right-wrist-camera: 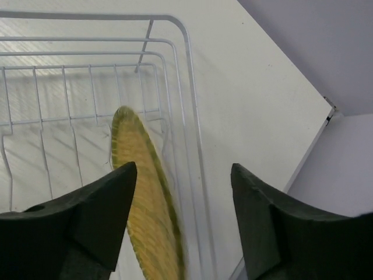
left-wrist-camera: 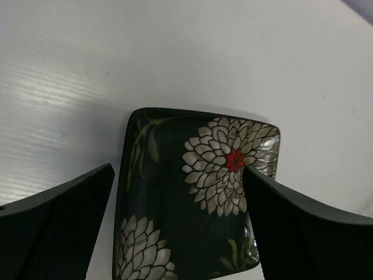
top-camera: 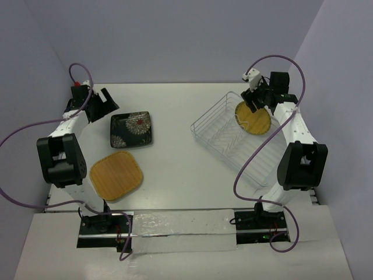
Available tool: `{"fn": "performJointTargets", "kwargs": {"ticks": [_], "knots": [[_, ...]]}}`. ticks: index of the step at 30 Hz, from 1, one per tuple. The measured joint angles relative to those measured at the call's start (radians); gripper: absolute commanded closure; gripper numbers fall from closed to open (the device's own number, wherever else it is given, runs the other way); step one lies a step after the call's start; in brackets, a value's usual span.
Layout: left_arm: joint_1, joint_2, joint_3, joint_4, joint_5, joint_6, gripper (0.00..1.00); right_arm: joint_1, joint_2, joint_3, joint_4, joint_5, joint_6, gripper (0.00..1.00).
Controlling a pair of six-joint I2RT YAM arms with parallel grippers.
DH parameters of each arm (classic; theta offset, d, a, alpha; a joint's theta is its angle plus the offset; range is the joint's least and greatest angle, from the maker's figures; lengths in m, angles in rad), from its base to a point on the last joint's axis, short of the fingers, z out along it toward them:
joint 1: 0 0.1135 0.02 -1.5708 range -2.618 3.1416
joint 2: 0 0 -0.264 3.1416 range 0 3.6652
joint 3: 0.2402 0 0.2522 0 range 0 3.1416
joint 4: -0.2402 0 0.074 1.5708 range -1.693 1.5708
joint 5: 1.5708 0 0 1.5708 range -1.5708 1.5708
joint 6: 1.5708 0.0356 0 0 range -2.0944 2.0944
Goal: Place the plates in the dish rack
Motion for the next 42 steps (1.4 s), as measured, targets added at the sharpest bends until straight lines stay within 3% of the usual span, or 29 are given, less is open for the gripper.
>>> {"fn": "performJointTargets", "kwargs": {"ticks": [5, 9, 17, 20, 30, 36, 42], "knots": [[0.016, 0.076, -0.001, -0.012, 0.033, 0.004, 0.01, 0.000, -0.020, -0.001, 0.004, 0.011, 0.035, 0.01], [0.031, 0.085, -0.024, -0.007, 0.055, 0.009, 0.01, 0.000, -0.084, -0.006, 0.017, 0.014, 0.077, 0.00], [0.048, 0.126, -0.088, 0.011, 0.100, 0.016, 0.13, 0.000, -0.225, -0.005, 0.090, 0.021, 0.205, 0.00], [0.054, 0.142, -0.110, 0.016, 0.122, 0.021, 0.24, 0.000, -0.257, -0.005, 0.107, 0.019, 0.240, 0.00], [0.062, 0.186, -0.111, 0.076, 0.203, 0.040, 0.46, 0.000, -0.307, -0.059, 0.151, 0.113, 0.256, 0.00], [0.064, 0.217, -0.090, 0.087, 0.247, 0.044, 0.47, 0.000, -0.307, -0.079, 0.147, 0.149, 0.241, 0.00], [0.064, 0.218, -0.088, 0.089, 0.256, 0.053, 0.43, -0.013, -0.290, -0.102, 0.060, 0.209, 0.119, 0.00]]}}
